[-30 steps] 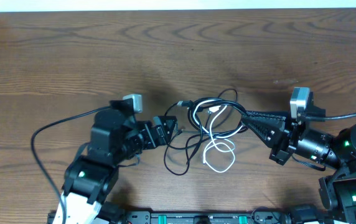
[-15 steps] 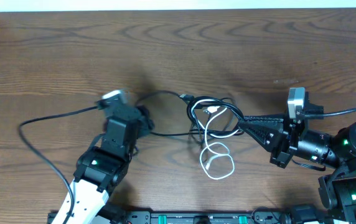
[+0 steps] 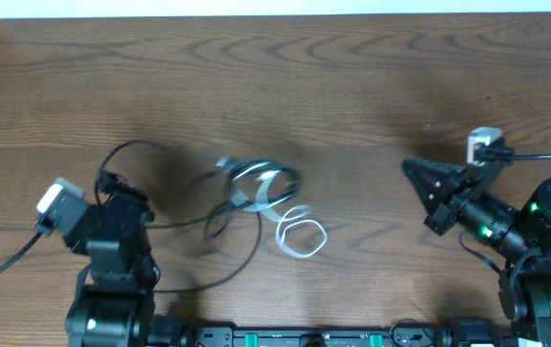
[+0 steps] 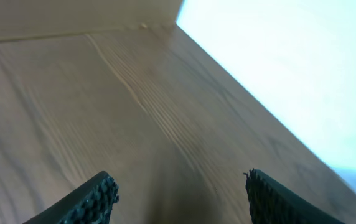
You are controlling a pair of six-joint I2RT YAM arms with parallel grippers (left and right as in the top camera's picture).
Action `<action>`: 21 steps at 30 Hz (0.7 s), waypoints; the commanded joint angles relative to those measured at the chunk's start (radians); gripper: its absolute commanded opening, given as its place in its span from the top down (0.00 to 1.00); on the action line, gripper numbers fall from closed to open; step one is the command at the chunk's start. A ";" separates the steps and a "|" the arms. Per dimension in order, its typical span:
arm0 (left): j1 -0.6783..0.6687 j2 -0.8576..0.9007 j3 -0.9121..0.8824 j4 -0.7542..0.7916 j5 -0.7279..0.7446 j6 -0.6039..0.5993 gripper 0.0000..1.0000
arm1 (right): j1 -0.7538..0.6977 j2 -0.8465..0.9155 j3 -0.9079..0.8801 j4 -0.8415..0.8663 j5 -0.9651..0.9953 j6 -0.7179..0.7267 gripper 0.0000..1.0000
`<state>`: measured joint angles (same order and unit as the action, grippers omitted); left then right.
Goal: Untangle cables
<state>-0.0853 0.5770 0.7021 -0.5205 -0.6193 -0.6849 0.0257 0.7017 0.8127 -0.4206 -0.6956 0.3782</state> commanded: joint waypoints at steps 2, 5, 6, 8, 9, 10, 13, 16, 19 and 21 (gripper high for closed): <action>0.037 -0.055 0.014 -0.015 -0.002 -0.039 0.31 | -0.046 -0.008 0.027 -0.041 0.212 -0.020 0.99; 0.036 -0.062 0.014 -0.015 0.118 -0.027 0.44 | -0.050 -0.008 0.026 -0.069 0.161 -0.019 0.99; 0.036 -0.061 0.014 -0.015 0.154 -0.023 0.59 | -0.050 -0.005 0.026 -0.079 0.132 -0.019 0.99; 0.036 -0.061 0.014 -0.012 0.224 -0.019 0.92 | -0.050 0.005 0.024 -0.103 0.084 -0.019 0.99; 0.036 -0.061 0.014 -0.005 0.267 -0.013 0.92 | -0.050 0.012 0.023 -0.118 0.068 -0.019 0.99; 0.036 -0.061 0.014 0.005 0.304 0.010 0.92 | -0.050 0.020 0.021 -0.136 0.056 -0.017 0.99; 0.036 -0.061 0.014 0.014 0.350 0.076 0.92 | -0.044 0.055 0.005 -0.172 0.032 0.019 0.95; 0.037 -0.053 0.013 0.003 0.304 0.075 0.42 | -0.003 0.111 -0.025 -0.171 0.006 0.048 0.90; 0.036 -0.022 0.013 -0.024 0.354 0.048 0.35 | 0.066 0.184 -0.045 -0.138 0.005 0.048 0.87; 0.036 0.021 0.011 -0.082 0.409 -0.009 0.35 | 0.120 0.238 -0.048 -0.097 0.006 0.048 0.85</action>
<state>-0.0532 0.5476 0.7021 -0.5613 -0.2897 -0.6544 0.0872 0.8867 0.7811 -0.5449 -0.6624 0.4168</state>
